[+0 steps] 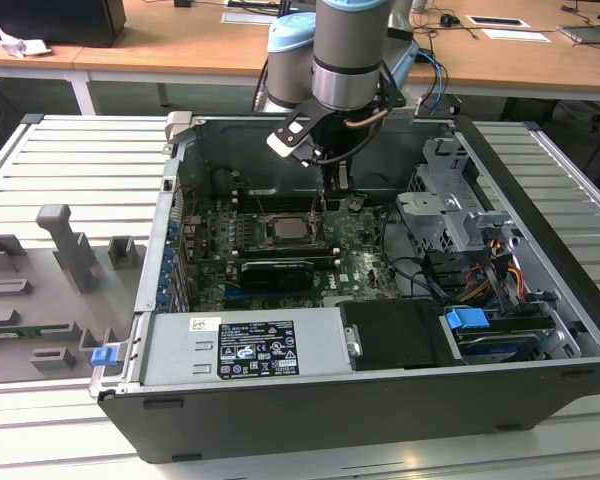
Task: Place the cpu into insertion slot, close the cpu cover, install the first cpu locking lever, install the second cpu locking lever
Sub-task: 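Close the cpu cover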
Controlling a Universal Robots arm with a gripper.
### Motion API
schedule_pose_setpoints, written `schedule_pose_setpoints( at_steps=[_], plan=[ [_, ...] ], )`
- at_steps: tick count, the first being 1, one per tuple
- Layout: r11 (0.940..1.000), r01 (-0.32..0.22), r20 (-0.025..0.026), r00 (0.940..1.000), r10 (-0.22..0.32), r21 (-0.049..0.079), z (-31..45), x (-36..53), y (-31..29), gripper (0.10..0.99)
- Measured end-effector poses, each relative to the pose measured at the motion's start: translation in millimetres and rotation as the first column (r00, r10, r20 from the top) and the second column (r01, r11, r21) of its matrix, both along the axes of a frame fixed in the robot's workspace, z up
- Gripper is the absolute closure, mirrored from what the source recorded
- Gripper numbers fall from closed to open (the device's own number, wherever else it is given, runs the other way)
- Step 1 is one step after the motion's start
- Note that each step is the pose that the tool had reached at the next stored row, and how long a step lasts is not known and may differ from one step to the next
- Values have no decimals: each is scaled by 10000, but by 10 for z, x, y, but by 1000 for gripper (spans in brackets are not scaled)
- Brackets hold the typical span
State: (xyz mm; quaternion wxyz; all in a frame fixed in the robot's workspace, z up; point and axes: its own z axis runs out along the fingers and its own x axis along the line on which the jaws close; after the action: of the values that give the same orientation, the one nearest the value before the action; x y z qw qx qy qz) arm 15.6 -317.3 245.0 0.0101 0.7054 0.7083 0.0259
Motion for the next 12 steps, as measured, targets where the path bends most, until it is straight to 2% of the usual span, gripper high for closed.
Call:
schedule_pose_setpoints(
  at_steps=[5, 12],
  plan=[
    [10000, 0, 0, 10000, 0, -1, 0, -48, 0, 980],
    [10000, 0, 1, 10000, 0, -1, -15, -183, 1, 980]
  ],
)
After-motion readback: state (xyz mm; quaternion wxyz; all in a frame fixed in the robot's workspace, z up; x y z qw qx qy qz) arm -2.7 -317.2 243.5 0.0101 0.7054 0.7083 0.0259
